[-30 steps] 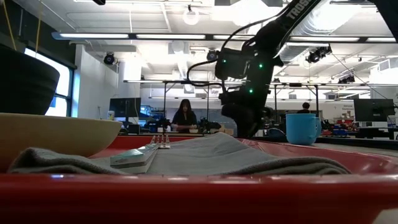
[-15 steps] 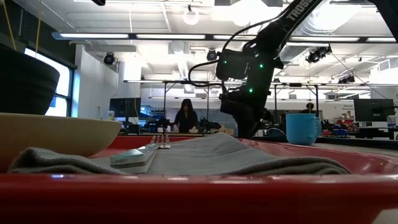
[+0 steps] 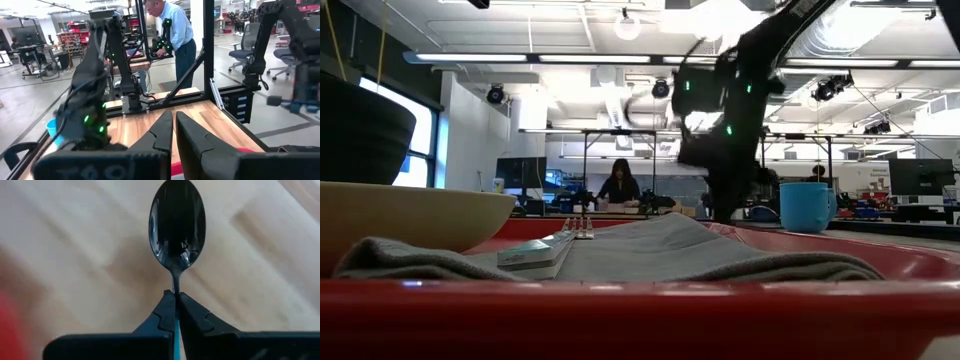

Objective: Set up tray
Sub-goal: Put the blue spoon on top of the gray table napkin to the right of the white patterned fork

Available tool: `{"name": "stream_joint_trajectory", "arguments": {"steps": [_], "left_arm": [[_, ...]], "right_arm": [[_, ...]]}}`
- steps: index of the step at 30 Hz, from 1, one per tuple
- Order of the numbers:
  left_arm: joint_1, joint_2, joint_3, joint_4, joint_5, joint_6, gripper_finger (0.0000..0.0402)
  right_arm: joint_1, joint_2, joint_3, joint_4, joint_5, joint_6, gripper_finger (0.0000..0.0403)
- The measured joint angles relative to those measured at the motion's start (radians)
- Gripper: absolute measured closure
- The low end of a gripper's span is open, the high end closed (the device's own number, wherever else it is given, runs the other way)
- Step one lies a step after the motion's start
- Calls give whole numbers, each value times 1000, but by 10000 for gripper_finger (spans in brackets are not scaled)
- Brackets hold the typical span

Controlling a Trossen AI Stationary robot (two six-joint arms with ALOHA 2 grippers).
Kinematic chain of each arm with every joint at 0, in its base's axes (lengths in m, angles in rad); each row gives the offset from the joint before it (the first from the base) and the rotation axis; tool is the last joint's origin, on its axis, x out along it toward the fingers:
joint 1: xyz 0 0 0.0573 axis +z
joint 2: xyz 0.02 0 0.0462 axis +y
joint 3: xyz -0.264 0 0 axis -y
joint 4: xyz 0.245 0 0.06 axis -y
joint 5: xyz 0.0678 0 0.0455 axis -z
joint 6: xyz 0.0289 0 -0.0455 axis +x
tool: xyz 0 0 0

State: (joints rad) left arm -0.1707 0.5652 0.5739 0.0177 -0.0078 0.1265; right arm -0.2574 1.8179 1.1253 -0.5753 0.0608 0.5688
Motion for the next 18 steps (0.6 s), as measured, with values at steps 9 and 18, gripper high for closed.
{"name": "stream_joint_trajectory", "arguments": {"steps": [9, 18], "left_arm": [[0, -47, 0, -23, 0, 3, 346], [0, -93, 0, -45, 81, 0, 346]], "right_arm": [[264, -118, 24, 22, 12, 389, 402], [478, -84, 140, 98, 6, 736, 402]]}}
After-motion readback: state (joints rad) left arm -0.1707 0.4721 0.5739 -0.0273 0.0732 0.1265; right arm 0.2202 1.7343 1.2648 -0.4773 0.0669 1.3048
